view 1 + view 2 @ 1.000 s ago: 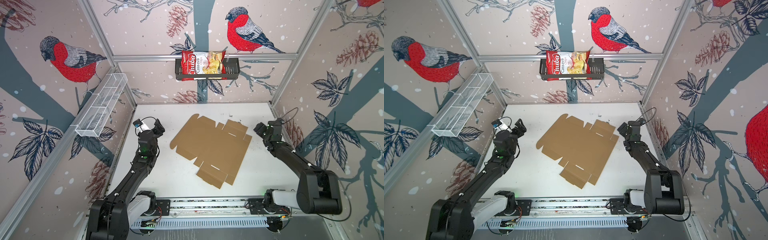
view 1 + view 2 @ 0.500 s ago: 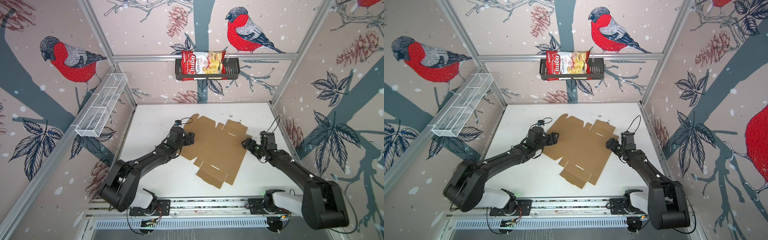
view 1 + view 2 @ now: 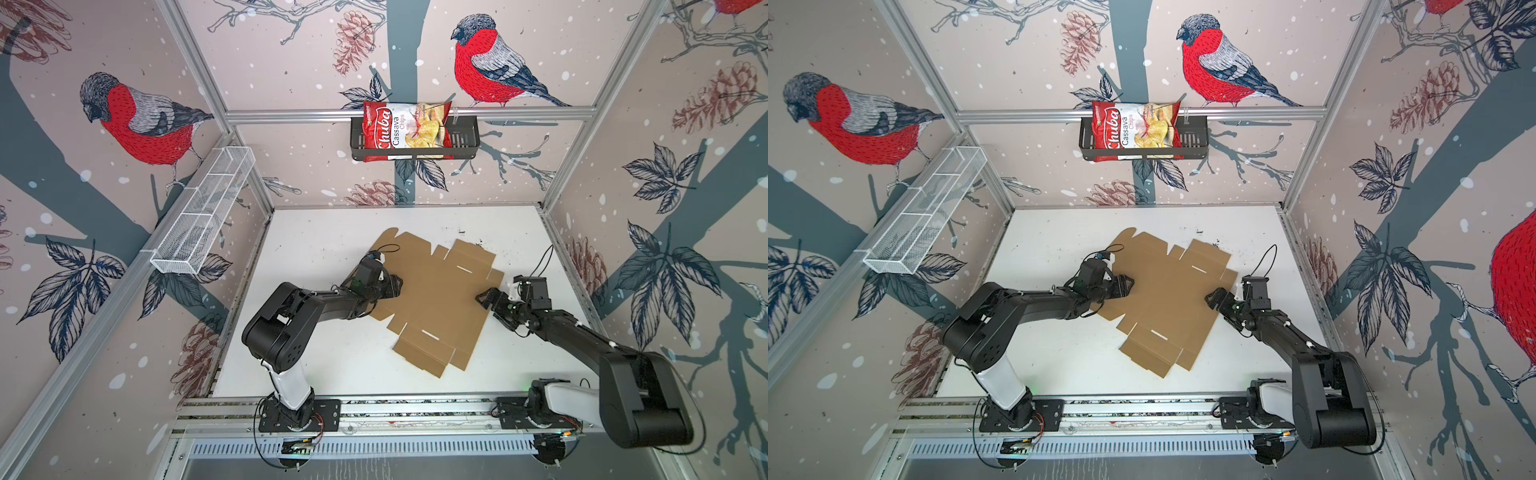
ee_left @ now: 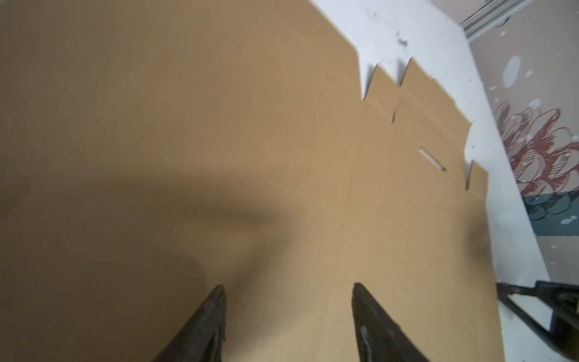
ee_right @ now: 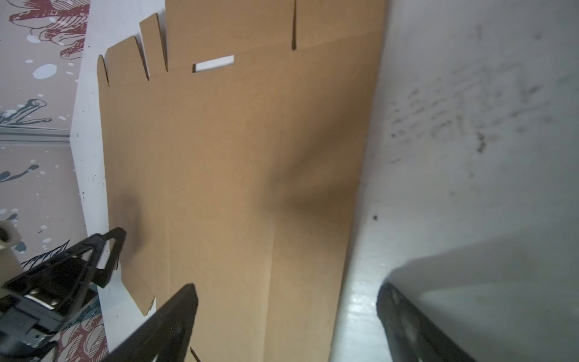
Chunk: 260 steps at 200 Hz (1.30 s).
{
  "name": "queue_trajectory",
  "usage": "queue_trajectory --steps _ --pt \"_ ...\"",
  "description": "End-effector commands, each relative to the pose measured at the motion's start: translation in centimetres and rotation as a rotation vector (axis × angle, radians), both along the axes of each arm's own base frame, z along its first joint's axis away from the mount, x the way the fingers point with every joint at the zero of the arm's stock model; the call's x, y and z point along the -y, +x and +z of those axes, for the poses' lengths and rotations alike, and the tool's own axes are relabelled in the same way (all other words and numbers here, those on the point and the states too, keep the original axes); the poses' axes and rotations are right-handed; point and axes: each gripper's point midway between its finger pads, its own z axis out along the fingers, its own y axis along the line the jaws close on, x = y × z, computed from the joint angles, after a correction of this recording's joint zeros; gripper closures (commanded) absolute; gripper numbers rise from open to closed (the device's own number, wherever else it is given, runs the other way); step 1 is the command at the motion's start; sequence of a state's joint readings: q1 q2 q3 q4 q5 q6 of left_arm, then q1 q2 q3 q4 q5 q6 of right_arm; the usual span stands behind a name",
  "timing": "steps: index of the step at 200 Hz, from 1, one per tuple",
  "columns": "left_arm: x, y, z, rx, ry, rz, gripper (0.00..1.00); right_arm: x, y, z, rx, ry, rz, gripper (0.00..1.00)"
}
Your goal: Fold the paper box
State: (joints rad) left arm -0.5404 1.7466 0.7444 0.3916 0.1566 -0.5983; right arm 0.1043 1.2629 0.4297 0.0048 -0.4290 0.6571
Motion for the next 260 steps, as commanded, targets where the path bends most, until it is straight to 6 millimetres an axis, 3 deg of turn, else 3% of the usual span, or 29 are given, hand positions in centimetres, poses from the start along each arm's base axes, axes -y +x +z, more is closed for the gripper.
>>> queue_trajectory --steps 1,53,90,131,150,188,233,260 --pt "-1.0 -0.4 -0.8 -0.008 0.034 0.026 0.4 -1.1 0.1 0.1 0.01 0.049 0.041 0.1" --pt "-2.6 -4.3 -2.9 -0.117 0.022 0.035 0.42 -3.4 2.0 3.3 0.091 0.145 0.132 0.11" --pt "-3.2 -6.9 -3.2 -0.164 -0.042 0.052 0.42 -4.3 3.5 5.1 0.127 0.136 0.147 0.14" --pt "-2.6 -8.7 -2.9 -0.203 -0.102 0.052 0.42 -4.1 4.4 2.7 0.067 0.076 0.125 0.22" --pt "-2.2 -9.6 -2.9 -0.218 -0.113 0.043 0.43 -4.0 4.9 2.5 0.071 0.045 0.104 0.28" --pt "-1.3 -10.8 -3.0 -0.244 -0.114 0.01 0.43 -3.4 5.9 1.6 0.056 -0.127 0.098 0.45" --pt "-0.8 -11.3 -2.3 -0.241 -0.122 -0.013 0.43 -4.1 6.9 0.7 0.049 -0.304 0.135 0.66" --pt "-0.8 -10.9 -1.6 -0.213 -0.094 -0.023 0.43 -3.4 7.3 -0.2 0.034 -0.414 0.137 0.76"
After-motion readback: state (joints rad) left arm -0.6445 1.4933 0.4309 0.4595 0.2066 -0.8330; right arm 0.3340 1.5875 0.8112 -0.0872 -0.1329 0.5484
